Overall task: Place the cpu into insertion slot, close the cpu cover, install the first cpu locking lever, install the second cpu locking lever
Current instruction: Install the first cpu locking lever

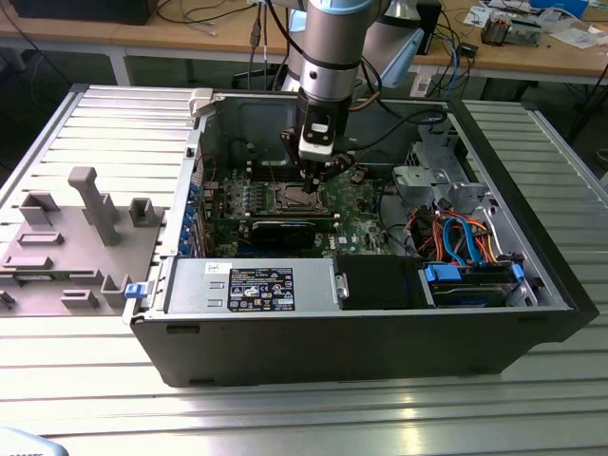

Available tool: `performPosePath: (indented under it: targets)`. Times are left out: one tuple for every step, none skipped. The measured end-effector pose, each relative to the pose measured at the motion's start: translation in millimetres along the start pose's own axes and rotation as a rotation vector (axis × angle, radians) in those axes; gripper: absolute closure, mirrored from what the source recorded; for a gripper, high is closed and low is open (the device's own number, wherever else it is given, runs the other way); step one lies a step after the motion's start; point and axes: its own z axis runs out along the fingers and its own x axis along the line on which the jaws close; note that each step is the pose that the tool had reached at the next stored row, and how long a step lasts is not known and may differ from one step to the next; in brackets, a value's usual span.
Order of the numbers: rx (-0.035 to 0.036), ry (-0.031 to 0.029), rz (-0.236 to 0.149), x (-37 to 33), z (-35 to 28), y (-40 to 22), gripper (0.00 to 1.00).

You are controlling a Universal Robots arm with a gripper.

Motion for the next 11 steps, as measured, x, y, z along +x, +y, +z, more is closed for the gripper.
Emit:
performPosePath:
  targets:
    - [0.0, -0.0001, -0.002, 0.0, 0.0, 0.0, 0.89]
    - [0.0, -0.0002, -0.003, 0.0, 0.0, 0.0, 0.89]
    - [0.0, -0.0002, -0.004, 0.0, 0.0, 0.0, 0.89]
    - [0.0, -0.0003, -0.005, 0.0, 0.0, 0.0, 0.89]
    - [0.0, -0.0004, -0.006, 0.0, 0.0, 0.0, 0.89]
    - [0.0, -0.0005, -0.007, 0.0, 0.0, 0.0, 0.89]
    - [0.0, -0.0005, -0.008, 0.0, 0.0, 0.0, 0.89]
    - [0.0, -0.0005, -0.008, 0.0, 0.0, 0.0, 0.89]
    - [0.0, -0.0006, -0.009, 0.0, 0.0, 0.0, 0.89]
    - [0.0, -0.0006, -0.01, 0.0, 0.0, 0.0, 0.89]
    - [0.0, -0.0007, -0.011, 0.0, 0.0, 0.0, 0.89]
